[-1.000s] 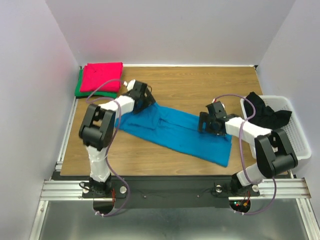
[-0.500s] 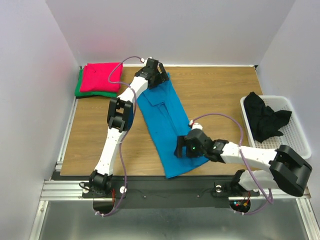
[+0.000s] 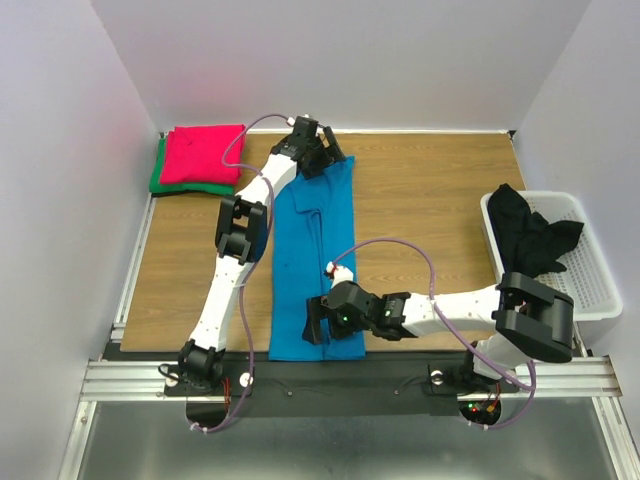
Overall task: Fold and stack the t-shirts
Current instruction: Fold the tshirt
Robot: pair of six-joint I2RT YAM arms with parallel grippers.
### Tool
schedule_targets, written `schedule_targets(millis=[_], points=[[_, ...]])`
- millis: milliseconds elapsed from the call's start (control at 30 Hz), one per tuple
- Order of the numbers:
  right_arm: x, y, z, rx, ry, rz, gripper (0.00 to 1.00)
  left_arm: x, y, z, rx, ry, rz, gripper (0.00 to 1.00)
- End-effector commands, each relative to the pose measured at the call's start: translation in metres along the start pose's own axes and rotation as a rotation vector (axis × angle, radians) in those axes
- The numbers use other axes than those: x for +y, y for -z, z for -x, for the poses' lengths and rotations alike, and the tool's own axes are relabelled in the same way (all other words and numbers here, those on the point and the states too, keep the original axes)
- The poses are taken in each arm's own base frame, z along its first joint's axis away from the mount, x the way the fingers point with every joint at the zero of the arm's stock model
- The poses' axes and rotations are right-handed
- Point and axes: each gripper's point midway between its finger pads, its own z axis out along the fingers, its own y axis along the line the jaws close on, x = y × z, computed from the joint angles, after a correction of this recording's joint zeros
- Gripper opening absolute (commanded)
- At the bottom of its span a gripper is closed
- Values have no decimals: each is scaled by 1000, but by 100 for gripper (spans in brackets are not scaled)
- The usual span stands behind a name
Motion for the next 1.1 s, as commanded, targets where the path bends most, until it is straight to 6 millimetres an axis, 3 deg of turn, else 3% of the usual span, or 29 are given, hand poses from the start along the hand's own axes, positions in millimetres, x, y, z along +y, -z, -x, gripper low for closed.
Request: schedule_targets(millis=[0, 233, 300, 400, 467, 500, 533, 567, 667, 700, 733, 767, 800, 833, 900, 933, 1000, 1033, 1067], points=[[-28, 2, -45, 154, -23, -97, 100, 22, -16, -8, 26, 4, 24, 99], [-4, 15, -27, 107, 11, -16, 100, 13, -11, 23, -39, 9, -31, 99], [5, 22, -18, 78, 16, 13, 100, 3, -7, 26, -31, 6, -72, 99], [7, 25, -7, 33, 2, 1, 100, -33, 16, 43, -81, -60, -141, 99], [7, 25, -5, 30, -3, -8, 100, -64, 50, 68, -159, -106, -160, 99], [9, 25, -4, 31, -7, -6, 100, -87, 80, 85, -203, -123, -197, 99], [11, 26, -2, 28, -4, -3, 100, -85, 80, 84, -195, -126, -191, 99], [16, 29, 2, 20, 2, 7, 100, -105, 112, 99, -239, -145, -217, 99], [28, 40, 11, -1, 9, 43, 100, -130, 171, 105, -272, -186, -243, 99], [31, 44, 14, -13, 10, 53, 100, -145, 210, 110, -304, -205, -262, 99], [33, 49, 16, -23, 10, 64, 100, -133, 197, 97, -268, -214, -219, 99], [39, 58, 22, -46, 16, 91, 100, -133, 223, 90, -270, -249, -203, 99], [40, 62, 22, -49, 16, 100, 100, -127, 233, 79, -267, -256, -150, 99], [43, 69, 25, -65, 24, 119, 100, -111, 254, 67, -277, -260, -90, 99], [36, 70, 22, -64, 19, 109, 100, -94, 273, 47, -293, -255, -42, 99], [35, 70, 20, -60, 15, 106, 100, -71, 289, 14, -261, -226, -10, 99], [29, 69, 16, -51, 14, 92, 100, -44, 303, -13, -258, -188, 18, 99], [24, 68, 14, -48, 12, 79, 100, -16, 316, -43, -248, -133, 51, 99], [23, 68, 11, -40, 11, 79, 100, -3, 321, -59, -239, -113, 69, 99]])
